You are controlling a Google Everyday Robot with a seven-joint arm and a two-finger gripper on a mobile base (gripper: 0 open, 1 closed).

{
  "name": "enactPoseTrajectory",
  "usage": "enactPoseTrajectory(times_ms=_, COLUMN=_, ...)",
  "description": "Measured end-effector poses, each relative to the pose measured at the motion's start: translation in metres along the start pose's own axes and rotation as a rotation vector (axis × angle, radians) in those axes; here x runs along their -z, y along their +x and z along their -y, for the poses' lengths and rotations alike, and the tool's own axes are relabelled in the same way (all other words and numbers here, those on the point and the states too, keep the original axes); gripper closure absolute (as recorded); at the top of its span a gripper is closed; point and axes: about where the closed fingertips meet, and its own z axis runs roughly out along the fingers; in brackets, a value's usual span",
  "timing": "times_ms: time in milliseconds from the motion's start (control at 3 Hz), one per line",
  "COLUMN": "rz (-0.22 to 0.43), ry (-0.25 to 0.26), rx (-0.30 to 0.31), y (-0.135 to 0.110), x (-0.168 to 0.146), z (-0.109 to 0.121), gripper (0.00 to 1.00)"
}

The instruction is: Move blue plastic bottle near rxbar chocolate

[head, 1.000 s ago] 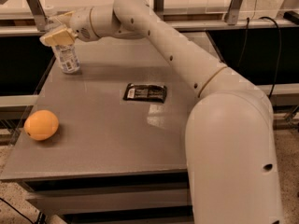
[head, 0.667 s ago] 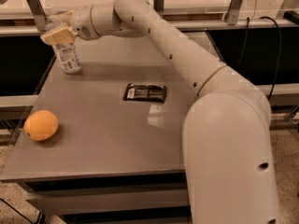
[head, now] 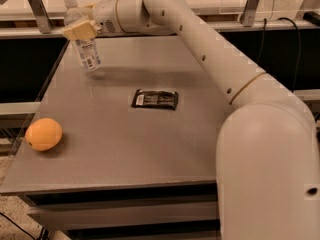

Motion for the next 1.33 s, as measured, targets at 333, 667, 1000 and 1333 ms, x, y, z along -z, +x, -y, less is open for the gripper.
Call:
enactPoseTrajectory(times_ms=333, rz=0.027, ry=0.035, rx=0.0, y=0.003, x=0.039, z=-0.004, gripper=1.0)
enactPoseTrajectory(times_ms=667, rz=0.03, ry=0.084, rx=0.004, y=0.011, x=0.078, z=-0.015, gripper=1.0)
enactPoseTrajectory(times_ms=1000, rz=0.019, ry=0.139, rx=-0.003, y=0.02, x=0.112, z=-0.024, gripper=1.0)
enactPoseTrajectory(times_ms=1333, rz=-0.021, ry=0.155, rx=0.006, y=0.026, x=0.13, z=-0.033, gripper=0.85)
